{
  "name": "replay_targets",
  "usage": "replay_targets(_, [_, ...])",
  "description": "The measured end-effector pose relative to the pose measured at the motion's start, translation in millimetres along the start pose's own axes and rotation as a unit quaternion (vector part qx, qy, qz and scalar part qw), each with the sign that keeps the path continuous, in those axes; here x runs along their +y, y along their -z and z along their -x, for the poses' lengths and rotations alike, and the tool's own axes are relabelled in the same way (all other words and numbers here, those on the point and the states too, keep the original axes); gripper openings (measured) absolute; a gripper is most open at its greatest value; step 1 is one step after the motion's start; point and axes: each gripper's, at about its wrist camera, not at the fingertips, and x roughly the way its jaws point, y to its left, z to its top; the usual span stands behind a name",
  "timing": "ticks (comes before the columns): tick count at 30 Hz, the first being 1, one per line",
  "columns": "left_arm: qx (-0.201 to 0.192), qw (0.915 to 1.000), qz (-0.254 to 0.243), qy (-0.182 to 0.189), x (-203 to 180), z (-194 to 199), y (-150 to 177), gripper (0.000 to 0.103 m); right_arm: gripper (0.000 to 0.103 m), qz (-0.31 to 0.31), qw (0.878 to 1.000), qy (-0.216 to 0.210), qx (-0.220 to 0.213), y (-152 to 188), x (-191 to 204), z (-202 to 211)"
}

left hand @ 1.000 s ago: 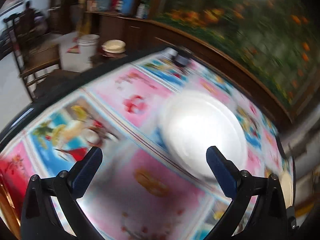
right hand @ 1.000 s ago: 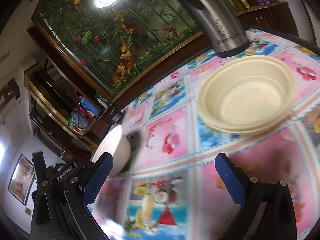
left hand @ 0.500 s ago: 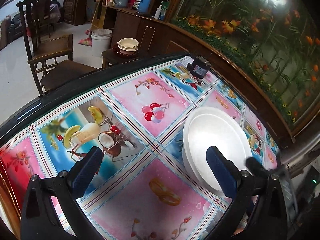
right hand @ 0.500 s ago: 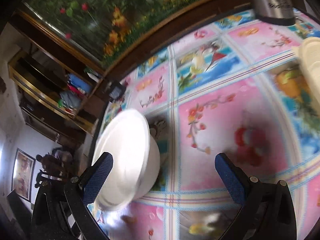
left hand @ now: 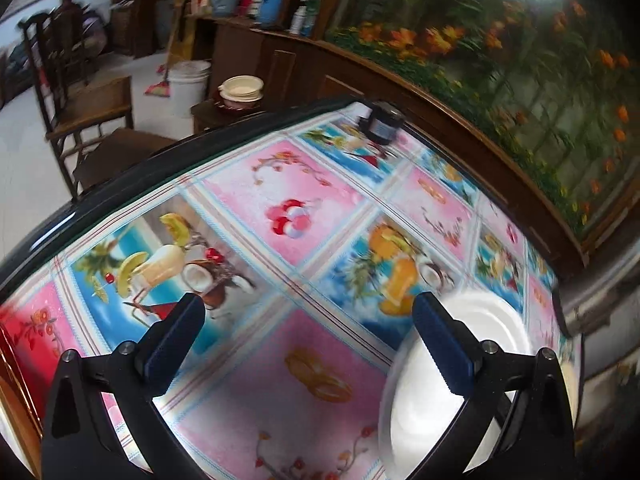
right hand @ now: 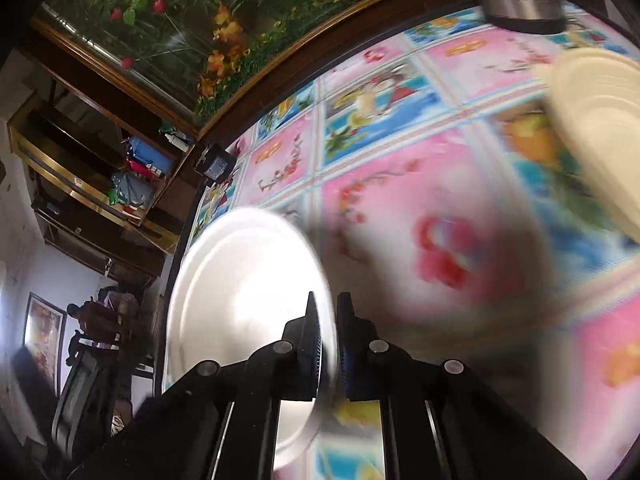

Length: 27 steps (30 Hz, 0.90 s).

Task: Organize plates and bowls
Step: 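Grasp the large white bowl's rim with the right gripper, then lift the white bowl off the table with the right gripper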

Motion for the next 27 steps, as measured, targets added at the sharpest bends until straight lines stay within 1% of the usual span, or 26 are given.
replay_targets(1, [0.003,0.9998,-0.020,0.003,-8,1,2,0.103,0.009,0.007,1.000,0.003,-0.007,4,-5,14])
replay_targets(2, [0.008,0.9992,-0.037,0.007,-15,0,4,0.103,0.012,0.012,1.000,0.004,-0.014,8,-10,25])
replay_targets(3, [0.018,0.9978,-0.063,0.013,-24,0,8,0.103,0.012,0.012,1.000,-0.001,-0.021,13,-18,40])
replay_targets(4, [0.031,0.9946,-0.097,0.017,-36,-2,14,0.103,0.014,0.010,1.000,-0.006,-0.022,15,-24,48])
replay_targets(6, [0.045,0.9875,-0.148,0.029,-54,-4,23,0.103,0.015,-0.004,0.999,-0.022,-0.029,22,-39,67])
replay_targets(7, [0.050,0.9825,-0.176,0.036,-63,-4,29,0.103,0.020,-0.010,0.999,-0.026,-0.034,23,-45,74])
replay_targets(8, [0.055,0.9783,-0.195,0.042,-70,-5,33,0.103,0.034,-0.017,0.999,-0.031,-0.033,25,-52,78])
replay_targets(9, [0.065,0.9728,-0.216,0.052,-77,-6,39,0.103,0.041,-0.024,0.999,-0.038,-0.031,24,-58,81])
replay_targets(10, [0.084,0.9675,-0.228,0.070,-81,-9,44,0.103,0.051,-0.030,0.998,-0.041,-0.032,24,-63,82])
replay_targets(12, [0.101,0.9627,-0.235,0.089,-84,-10,47,0.103,0.053,-0.041,0.998,-0.047,-0.033,22,-72,85])
replay_targets(14, [0.102,0.9585,-0.249,0.095,-88,-8,49,0.103,0.054,-0.045,0.997,-0.046,-0.043,19,-78,92])
replay_targets(15, [0.101,0.9572,-0.252,0.101,-89,-6,49,0.103,0.054,-0.048,0.996,-0.053,-0.044,17,-81,94])
replay_targets(16, [0.104,0.9554,-0.250,0.119,-88,-3,47,0.103,0.054,-0.055,0.996,-0.061,-0.041,16,-84,95])
replay_targets(18, [0.110,0.9528,-0.237,0.155,-89,3,45,0.103,0.054,-0.064,0.995,-0.065,-0.041,16,-87,97])
replay_targets(19, [0.106,0.9520,-0.227,0.176,-87,9,41,0.103,0.055,-0.066,0.995,-0.063,-0.042,15,-88,99])
replay_targets(20, [0.101,0.9518,-0.222,0.186,-85,13,37,0.103,0.055,-0.065,0.995,-0.061,-0.040,14,-88,100])
replay_targets(22, [0.092,0.9476,-0.218,0.215,-84,22,33,0.103,0.055,-0.068,0.995,-0.059,-0.037,15,-89,102])
replay_targets(24, [0.101,0.9387,-0.225,0.241,-90,23,36,0.103,0.055,-0.072,0.995,-0.059,-0.034,14,-91,103])
replay_targets(25, [0.112,0.9310,-0.238,0.253,-96,24,42,0.103,0.055,-0.074,0.995,-0.059,-0.035,14,-93,105])
replay_targets(27, [0.135,0.9189,-0.264,0.261,-105,21,52,0.103,0.055,-0.078,0.995,-0.059,-0.038,12,-98,111])
